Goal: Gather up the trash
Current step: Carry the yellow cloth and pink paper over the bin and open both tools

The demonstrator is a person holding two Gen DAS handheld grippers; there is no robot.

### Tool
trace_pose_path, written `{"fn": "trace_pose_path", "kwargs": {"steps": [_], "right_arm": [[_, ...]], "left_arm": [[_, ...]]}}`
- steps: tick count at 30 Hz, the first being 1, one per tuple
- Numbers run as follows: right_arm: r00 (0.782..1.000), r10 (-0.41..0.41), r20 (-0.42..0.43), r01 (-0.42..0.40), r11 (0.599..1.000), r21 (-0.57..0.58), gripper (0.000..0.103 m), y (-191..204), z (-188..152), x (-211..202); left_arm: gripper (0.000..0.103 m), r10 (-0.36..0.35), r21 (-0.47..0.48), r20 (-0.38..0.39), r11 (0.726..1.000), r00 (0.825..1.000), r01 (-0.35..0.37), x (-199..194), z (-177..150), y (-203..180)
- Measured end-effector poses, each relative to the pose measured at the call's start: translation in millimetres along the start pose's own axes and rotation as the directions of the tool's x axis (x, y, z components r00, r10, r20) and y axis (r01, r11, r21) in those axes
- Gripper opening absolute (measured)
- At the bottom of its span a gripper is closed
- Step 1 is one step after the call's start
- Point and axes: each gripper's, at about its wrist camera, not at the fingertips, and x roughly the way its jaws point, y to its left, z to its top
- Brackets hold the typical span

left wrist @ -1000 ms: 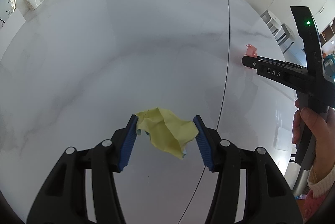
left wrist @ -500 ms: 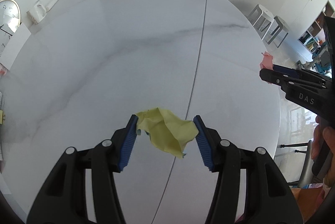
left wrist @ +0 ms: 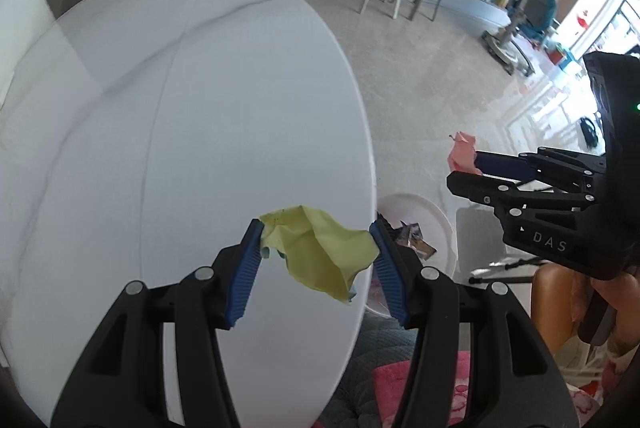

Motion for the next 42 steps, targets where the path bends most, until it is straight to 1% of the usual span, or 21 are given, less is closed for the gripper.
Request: {"fn": "trace_pose_path", "kwargs": {"steps": [3,6,10,14,16,18,21,22,24,26,31,33,34,36,40,42], "right_arm": [[1.0,-0.001,-0.02,0.002,0.999,0.032,0.04,-24,-27,-2],[0.999,0.005,-0.045,-0.003,0.999,0.05,0.04,-47,-46,3],[0.995,0.036,-0.095,-0.033,0.999,0.028,0.04,-71,-64,23],[0.986,0.047,-0.161,-0.053,0.998,-0.035,0.041,-85,-78,51],[0.979,0.063,-0.193,-0.075,0.996,-0.055,0.051,-89,-81,63],[0.974,0.083,-0.209,-0.099,0.993,-0.068,0.067,-92,-84,70],[0.97,0.11,-0.217,-0.128,0.989,-0.071,0.081,-97,-85,69],[0.971,0.107,-0.214,-0.126,0.989,-0.075,0.084,-98,-83,67],[0.974,0.098,-0.202,-0.116,0.99,-0.078,0.093,-102,-83,61],[0.979,0.086,-0.186,-0.101,0.992,-0.074,0.097,-111,-83,51],[0.985,0.06,-0.163,-0.068,0.997,-0.044,0.1,-135,-80,29],[0.988,-0.001,-0.157,-0.008,0.998,-0.057,0.1,-143,-80,23],[0.988,-0.012,-0.155,0.003,0.998,-0.061,0.1,-145,-79,21],[0.989,-0.004,-0.147,-0.003,0.999,-0.049,0.1,-155,-79,15],[0.987,-0.069,-0.145,0.059,0.996,-0.068,0.1,-168,-80,14],[0.986,-0.078,-0.147,0.069,0.995,-0.066,0.1,-174,-80,15]], "left_arm": [[0.053,-0.03,0.052,-0.029,0.998,0.999,0.032,12,-2,-36],[0.053,-0.039,0.066,-0.049,0.997,0.998,0.042,19,-5,-67],[0.053,-0.018,0.035,-0.078,0.999,0.997,0.02,30,-6,-92],[0.053,0.008,-0.004,-0.094,1.0,0.996,-0.008,34,-7,-111],[0.053,0.017,-0.028,-0.096,0.999,0.995,-0.02,34,-11,-119],[0.053,0.024,-0.048,-0.1,0.998,0.995,-0.029,33,-12,-120],[0.053,0.036,-0.07,-0.101,0.997,0.994,-0.043,33,-17,-121],[0.053,0.037,-0.078,-0.103,0.996,0.994,-0.045,33,-18,-122],[0.053,0.033,-0.086,-0.108,0.995,0.994,-0.042,36,-20,-123],[0.053,0.031,-0.083,-0.114,0.996,0.993,-0.04,45,-22,-133],[0.053,0.0,-0.084,-0.141,0.996,0.99,-0.012,68,-28,-140],[0.053,-0.029,-0.093,-0.155,0.996,0.988,0.015,79,-31,-142],[0.053,-0.035,-0.093,-0.164,0.995,0.986,0.02,85,-31,-141],[0.053,-0.037,-0.088,-0.176,0.996,0.984,0.022,95,-34,-145],[0.055,-0.066,-0.095,-0.203,0.994,0.977,0.048,113,-36,-153],[0.055,-0.074,-0.094,-0.217,0.994,0.973,0.054,119,-37,-155]]}}
